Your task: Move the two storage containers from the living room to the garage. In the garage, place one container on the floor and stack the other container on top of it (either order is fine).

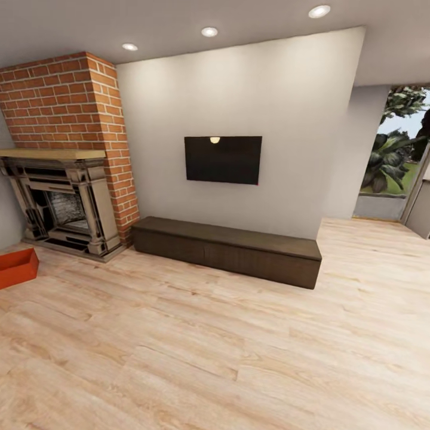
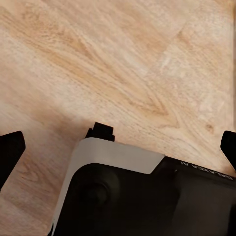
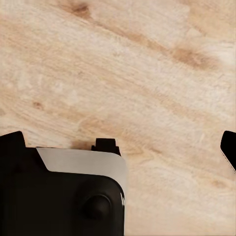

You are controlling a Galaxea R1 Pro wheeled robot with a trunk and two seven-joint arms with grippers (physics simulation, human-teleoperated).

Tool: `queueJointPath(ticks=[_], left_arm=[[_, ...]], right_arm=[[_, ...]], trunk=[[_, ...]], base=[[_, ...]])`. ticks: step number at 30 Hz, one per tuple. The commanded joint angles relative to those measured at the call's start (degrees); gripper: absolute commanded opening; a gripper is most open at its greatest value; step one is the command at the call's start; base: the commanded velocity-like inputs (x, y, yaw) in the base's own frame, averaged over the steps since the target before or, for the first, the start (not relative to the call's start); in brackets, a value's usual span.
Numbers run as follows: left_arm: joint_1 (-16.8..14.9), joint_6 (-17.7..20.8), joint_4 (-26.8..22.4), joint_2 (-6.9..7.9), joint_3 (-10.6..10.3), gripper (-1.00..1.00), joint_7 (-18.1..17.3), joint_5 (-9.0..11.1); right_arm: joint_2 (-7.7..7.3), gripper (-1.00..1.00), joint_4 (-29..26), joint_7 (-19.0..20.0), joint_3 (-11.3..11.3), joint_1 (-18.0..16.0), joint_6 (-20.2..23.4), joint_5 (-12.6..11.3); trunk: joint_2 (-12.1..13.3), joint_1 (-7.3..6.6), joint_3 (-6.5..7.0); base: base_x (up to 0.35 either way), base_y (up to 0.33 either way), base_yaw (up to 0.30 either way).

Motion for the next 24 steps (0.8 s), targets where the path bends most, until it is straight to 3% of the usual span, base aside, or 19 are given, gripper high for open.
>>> queueJointPath(ticks=[1, 24], left_arm=[[-0.03, -0.05, -0.01, -0.01, -0.33, 1.0, 0.14, 0.33], [-0.03, -0.1, -0.01, 0.0, -0.25, 1.0, 0.14, 0.33]], right_arm=[[0.03, 1.0, 0.12, -0.04, 0.37, -0.05, -0.18, -0.3], [0.03, 1.0, 0.12, -0.04, 0.36, -0.05, -0.2, -0.3]], trunk=[[-0.04, 0.03, -0.07], [-0.04, 0.03, -0.07]], base=[[0.321, 0.0, 0.0], [0.321, 0.0, 0.0]])
